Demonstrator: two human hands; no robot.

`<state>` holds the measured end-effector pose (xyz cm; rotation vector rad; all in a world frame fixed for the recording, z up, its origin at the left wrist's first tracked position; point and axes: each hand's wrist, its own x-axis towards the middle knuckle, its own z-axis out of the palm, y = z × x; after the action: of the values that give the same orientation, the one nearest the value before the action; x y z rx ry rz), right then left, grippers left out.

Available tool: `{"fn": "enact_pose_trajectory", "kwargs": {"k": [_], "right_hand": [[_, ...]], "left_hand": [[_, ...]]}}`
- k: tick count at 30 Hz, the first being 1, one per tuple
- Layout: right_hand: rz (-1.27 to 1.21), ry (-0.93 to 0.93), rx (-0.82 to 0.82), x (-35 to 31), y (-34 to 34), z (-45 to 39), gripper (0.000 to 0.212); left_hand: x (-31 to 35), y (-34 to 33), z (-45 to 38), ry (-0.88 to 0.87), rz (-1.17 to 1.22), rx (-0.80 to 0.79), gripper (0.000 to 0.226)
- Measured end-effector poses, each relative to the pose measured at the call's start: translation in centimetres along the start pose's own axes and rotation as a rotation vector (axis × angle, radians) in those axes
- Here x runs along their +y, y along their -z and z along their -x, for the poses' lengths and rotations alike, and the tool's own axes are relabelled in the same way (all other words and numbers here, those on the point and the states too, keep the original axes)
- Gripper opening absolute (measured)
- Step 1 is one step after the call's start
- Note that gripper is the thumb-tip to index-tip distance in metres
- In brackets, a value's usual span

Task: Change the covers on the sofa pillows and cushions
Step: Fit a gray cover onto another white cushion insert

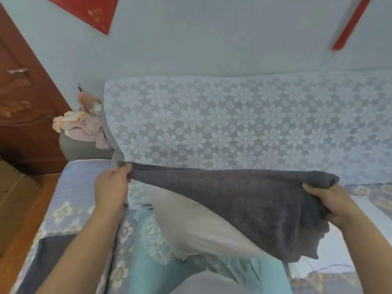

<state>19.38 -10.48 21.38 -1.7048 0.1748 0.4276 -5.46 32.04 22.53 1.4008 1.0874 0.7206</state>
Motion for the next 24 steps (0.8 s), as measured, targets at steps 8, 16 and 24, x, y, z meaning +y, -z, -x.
{"fn": "enact_pose_trajectory", "kwargs": {"k": [8, 16, 24], "right_hand": [[0.379, -0.46, 0.273, 13.9, 5.7, -2.4, 0.052], [0.382, -0.554, 0.366, 14.3, 5.8, -1.1, 0.057], [0.767, -0.341, 0.645, 12.1, 3.2, 0.9, 0.074]], "left_hand": [[-12.8, -5.5, 3.5, 0.177, -0.255, -0.44, 0.011], [-8.8, -14.0, -3.5, 0.157, -0.19, -0.63, 0.026], [-11.1, -16.8, 1.6, 0.167, -0.122, -0.328, 0.027]]}}
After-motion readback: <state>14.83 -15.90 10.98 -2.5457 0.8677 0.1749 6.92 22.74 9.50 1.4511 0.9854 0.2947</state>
